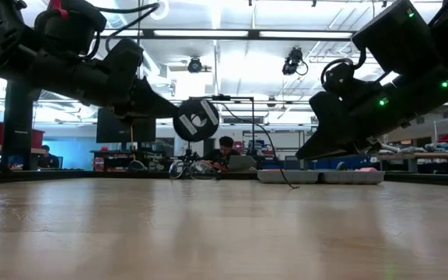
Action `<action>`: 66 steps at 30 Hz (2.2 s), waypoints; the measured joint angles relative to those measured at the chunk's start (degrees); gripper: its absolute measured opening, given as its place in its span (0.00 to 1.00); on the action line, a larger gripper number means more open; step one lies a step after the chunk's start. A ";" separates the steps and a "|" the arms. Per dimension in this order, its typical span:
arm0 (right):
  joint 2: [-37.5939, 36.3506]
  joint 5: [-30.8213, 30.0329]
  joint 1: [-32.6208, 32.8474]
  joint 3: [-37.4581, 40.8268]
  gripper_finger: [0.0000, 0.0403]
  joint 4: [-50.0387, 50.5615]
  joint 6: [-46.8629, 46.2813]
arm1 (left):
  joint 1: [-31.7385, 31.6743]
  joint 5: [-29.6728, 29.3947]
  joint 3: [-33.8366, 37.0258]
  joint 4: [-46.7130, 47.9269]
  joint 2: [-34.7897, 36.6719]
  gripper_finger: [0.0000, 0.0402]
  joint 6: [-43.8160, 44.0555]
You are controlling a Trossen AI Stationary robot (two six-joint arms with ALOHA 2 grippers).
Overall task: Coil cords
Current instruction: Coil the black wire onto the spool
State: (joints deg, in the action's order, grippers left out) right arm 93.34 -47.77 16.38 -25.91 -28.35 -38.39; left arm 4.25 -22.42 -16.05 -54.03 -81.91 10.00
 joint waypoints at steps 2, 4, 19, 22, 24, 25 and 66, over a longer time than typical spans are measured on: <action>0.00 0.00 0.00 -0.02 0.25 -0.76 0.00 | 0.00 -0.06 0.00 -1.74 0.00 0.00 -1.17; 0.02 0.00 0.00 -0.02 0.25 -1.52 0.00 | 0.00 -0.10 -0.02 -3.84 0.00 0.00 -2.34; 0.02 10.46 0.00 -0.02 0.25 -5.95 -0.13 | 0.00 -0.08 -0.07 -8.77 -0.02 0.00 -2.54; 0.02 10.47 -0.03 -0.02 0.25 -6.80 -0.13 | 0.00 -0.08 -0.07 -7.24 -0.02 0.00 -2.54; 0.02 10.45 -0.15 -0.02 0.25 -6.76 0.06 | 0.00 -0.26 -0.07 -5.62 -0.02 0.00 -2.94; 0.02 10.47 -0.24 -0.02 0.25 -6.77 0.59 | 0.00 -0.47 -0.07 -4.47 -0.24 0.00 -3.77; 13.57 17.49 -0.04 -11.06 0.25 -16.05 28.13 | -0.11 -2.39 -0.02 -17.29 -16.06 0.00 -3.76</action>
State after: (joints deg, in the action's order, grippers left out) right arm 106.91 -30.27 16.34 -36.97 -44.40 -10.26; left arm 4.14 -24.81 -16.08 -71.32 -97.97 6.24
